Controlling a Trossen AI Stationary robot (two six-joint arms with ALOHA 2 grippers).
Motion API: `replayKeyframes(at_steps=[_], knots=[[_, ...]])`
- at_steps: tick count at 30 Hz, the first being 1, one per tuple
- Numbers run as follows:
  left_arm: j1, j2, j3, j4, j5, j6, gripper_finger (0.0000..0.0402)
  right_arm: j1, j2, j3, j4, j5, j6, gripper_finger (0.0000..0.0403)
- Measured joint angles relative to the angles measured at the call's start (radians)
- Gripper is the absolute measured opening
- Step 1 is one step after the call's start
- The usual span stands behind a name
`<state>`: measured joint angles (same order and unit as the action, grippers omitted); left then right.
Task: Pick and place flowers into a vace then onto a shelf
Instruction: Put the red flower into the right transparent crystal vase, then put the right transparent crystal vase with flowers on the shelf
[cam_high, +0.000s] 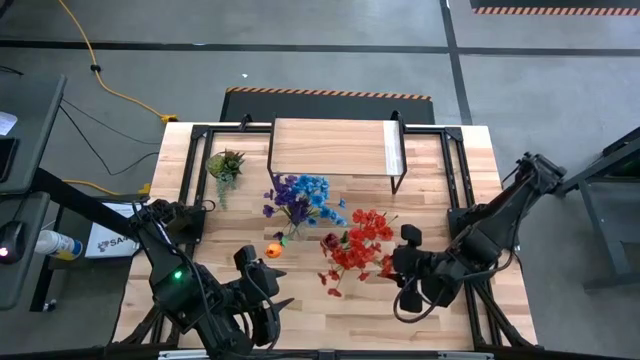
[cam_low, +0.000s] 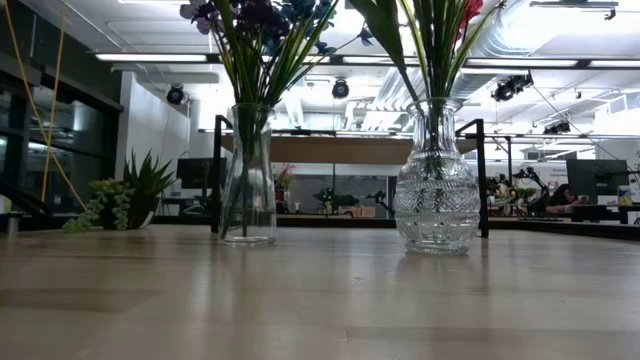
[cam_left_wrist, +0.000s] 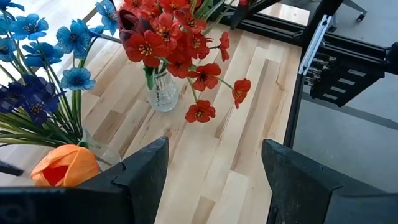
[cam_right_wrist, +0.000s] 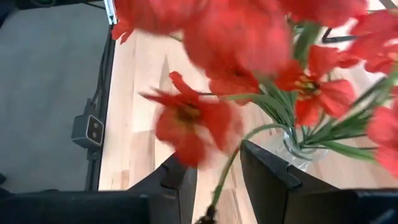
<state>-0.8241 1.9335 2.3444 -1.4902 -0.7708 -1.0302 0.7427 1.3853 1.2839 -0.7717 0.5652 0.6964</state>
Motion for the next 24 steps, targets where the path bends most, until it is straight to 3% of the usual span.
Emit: replayKeyframes(at_steps=[18,24], knots=[[0.008,0.000,0.000,0.000,0.001,0.000,0.0291,0.022,-0.046,0.000,-0.046,-0.003,0.029,0.0114],[0.015,0.000,0.000,0.000,0.018,0.000,0.0291,0.024,-0.046,0.000,-0.175,-0.124,0.155,0.0114]])
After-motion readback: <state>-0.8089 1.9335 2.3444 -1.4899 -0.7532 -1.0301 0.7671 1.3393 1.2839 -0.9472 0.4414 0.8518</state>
